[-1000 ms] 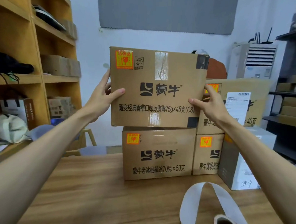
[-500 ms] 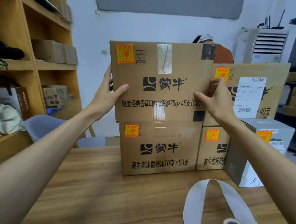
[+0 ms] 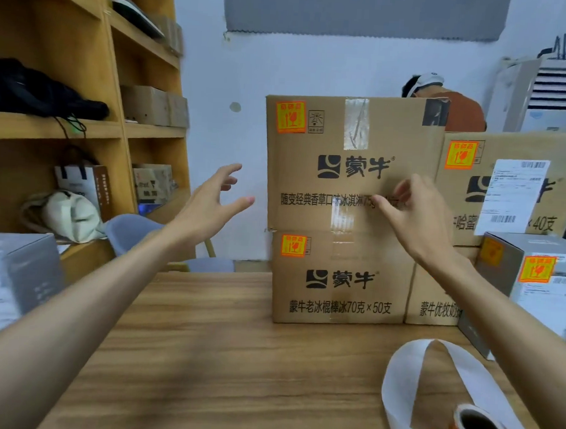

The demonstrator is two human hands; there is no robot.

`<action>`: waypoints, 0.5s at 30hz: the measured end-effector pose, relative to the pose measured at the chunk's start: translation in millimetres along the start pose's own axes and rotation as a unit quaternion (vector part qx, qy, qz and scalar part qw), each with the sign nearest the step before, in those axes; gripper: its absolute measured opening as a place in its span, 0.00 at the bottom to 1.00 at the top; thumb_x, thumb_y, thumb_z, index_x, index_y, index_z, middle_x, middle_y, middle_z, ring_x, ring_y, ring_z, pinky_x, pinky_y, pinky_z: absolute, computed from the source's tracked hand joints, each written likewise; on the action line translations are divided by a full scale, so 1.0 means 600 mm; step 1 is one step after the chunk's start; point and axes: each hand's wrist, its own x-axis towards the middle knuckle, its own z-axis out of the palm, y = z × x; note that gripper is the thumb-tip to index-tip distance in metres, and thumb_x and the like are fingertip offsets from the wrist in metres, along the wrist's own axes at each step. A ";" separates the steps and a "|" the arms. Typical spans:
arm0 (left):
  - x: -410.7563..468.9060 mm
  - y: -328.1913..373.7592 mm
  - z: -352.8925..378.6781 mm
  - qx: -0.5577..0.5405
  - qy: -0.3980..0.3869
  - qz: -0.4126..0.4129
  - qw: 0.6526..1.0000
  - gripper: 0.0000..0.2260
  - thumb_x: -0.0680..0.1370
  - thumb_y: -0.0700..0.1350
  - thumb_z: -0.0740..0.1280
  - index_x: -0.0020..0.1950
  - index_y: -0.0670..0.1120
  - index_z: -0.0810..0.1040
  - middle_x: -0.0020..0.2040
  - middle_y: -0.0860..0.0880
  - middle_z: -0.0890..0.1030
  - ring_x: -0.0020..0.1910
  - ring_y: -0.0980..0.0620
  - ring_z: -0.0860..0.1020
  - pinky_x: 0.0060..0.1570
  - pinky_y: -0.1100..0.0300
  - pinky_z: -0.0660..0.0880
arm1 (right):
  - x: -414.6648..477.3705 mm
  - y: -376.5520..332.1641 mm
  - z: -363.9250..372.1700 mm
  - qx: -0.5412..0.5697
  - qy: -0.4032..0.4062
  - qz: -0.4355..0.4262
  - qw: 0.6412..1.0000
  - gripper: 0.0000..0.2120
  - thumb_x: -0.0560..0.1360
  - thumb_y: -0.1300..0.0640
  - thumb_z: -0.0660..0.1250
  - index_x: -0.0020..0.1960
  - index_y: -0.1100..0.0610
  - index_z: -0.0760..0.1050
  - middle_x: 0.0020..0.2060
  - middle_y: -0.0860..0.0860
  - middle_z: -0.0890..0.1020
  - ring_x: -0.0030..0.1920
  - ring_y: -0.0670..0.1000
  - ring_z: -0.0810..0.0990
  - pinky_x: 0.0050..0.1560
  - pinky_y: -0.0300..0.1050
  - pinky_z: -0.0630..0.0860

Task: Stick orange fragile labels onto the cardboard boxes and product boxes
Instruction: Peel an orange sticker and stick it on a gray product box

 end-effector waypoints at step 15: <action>-0.291 -0.186 -0.405 0.305 0.045 -0.136 0.941 0.17 0.81 0.55 0.65 0.65 0.48 0.79 0.66 0.47 0.77 0.66 0.47 0.74 0.61 0.48 0.72 | -0.216 -0.505 0.183 0.171 -0.321 -0.136 0.922 0.22 0.77 0.39 0.67 0.61 0.55 0.77 0.58 0.51 0.82 0.57 0.53 0.79 0.46 0.47 0.69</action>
